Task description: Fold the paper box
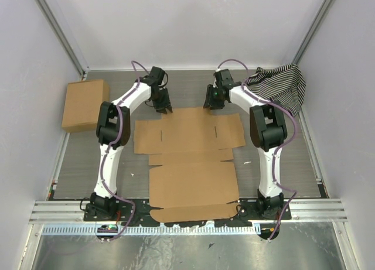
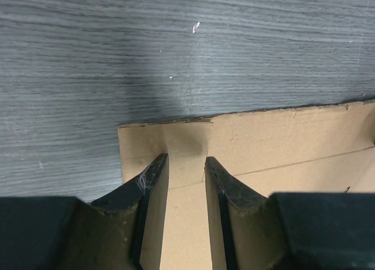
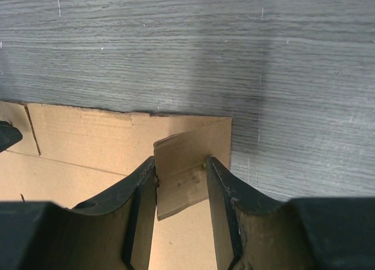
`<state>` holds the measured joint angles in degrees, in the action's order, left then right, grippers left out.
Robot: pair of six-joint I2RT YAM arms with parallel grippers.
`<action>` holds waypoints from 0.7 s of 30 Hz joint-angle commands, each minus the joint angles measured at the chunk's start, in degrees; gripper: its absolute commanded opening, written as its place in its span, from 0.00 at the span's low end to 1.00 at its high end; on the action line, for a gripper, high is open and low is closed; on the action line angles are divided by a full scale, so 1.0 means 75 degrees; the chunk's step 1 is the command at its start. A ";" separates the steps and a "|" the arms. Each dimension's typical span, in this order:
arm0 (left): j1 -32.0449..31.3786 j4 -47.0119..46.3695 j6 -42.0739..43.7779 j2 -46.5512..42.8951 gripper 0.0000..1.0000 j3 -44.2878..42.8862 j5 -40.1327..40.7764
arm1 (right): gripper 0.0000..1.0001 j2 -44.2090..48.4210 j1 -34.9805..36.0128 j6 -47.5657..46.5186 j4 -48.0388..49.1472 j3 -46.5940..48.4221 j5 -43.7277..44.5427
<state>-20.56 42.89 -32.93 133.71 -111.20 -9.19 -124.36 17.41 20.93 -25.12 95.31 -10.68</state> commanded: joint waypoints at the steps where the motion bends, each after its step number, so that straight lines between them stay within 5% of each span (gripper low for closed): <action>1: -0.0003 0.0143 0.0016 0.0415 0.38 -0.0403 0.0049 | 0.43 -0.0430 0.0189 -0.0151 -0.0448 0.0595 0.0208; 11: -0.0005 0.0736 0.0125 0.0997 0.38 -0.1452 0.0122 | 0.56 -0.0570 0.0433 -0.0212 -0.0581 0.0840 0.0564; 21: -0.0003 0.0770 0.0162 0.1145 0.38 -0.1457 0.0103 | 0.56 -0.1101 0.0499 -0.0136 -0.0756 0.1167 0.0413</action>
<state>-20.45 46.39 -32.77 139.35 -121.08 -8.97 -129.58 20.38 19.59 -29.17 102.69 -6.94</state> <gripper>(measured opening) 0.376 0.563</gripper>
